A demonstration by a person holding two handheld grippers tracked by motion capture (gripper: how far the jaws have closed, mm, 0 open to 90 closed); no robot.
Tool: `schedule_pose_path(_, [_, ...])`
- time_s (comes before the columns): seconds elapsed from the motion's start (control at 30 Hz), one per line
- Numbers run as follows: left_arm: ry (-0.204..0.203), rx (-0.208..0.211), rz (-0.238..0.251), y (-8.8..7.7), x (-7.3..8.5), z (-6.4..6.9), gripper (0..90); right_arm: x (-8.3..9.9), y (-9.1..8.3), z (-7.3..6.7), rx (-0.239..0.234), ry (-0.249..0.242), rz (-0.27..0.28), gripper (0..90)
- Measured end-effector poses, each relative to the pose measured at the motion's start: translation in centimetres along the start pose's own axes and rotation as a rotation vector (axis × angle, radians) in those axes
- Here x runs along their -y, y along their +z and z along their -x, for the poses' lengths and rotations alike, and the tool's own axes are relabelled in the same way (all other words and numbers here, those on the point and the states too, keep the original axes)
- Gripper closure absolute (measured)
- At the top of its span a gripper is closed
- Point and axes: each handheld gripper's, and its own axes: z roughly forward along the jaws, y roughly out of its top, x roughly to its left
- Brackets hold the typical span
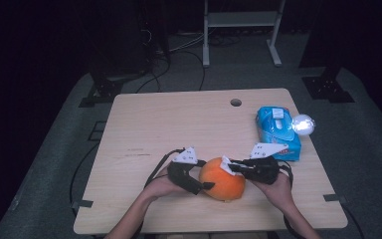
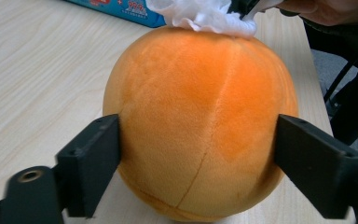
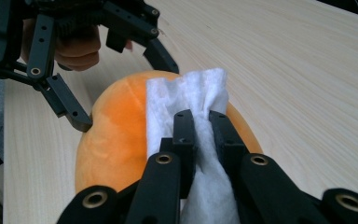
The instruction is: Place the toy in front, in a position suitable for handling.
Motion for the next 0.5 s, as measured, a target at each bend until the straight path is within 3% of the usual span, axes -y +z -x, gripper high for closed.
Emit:
schedule_pose_path(0.07, [0.013, -0.013, -0.005, -0.2, -0.3, 0.3, 23.9, -0.3, -0.3, -0.3, 0.016, -0.011, -0.002, 81.2])
schedule_pose_path(0.17, [0.034, -0.030, -0.008, -0.2, -1.1, 1.1, 27.8, -1.1, -0.8, -1.3, 0.041, -0.066, 0.006, 81.5])
schedule_pose_path(0.33, [0.081, -0.078, -0.043, 0.4, -2.5, 2.7, 29.8, -2.4, -0.1, -3.8, 0.008, -0.150, 0.020, 81.4])
schedule_pose_path(0.43, [0.103, -0.095, -0.050, 0.5, -2.7, 3.3, 30.1, -2.6, 0.2, -4.0, 0.006, -0.160, 0.013, 81.5])
schedule_pose_path(0.5, [0.098, -0.085, -0.037, 0.4, -2.6, 3.1, 30.3, -2.6, 0.0, -3.5, 0.014, -0.150, 0.018, 81.5])
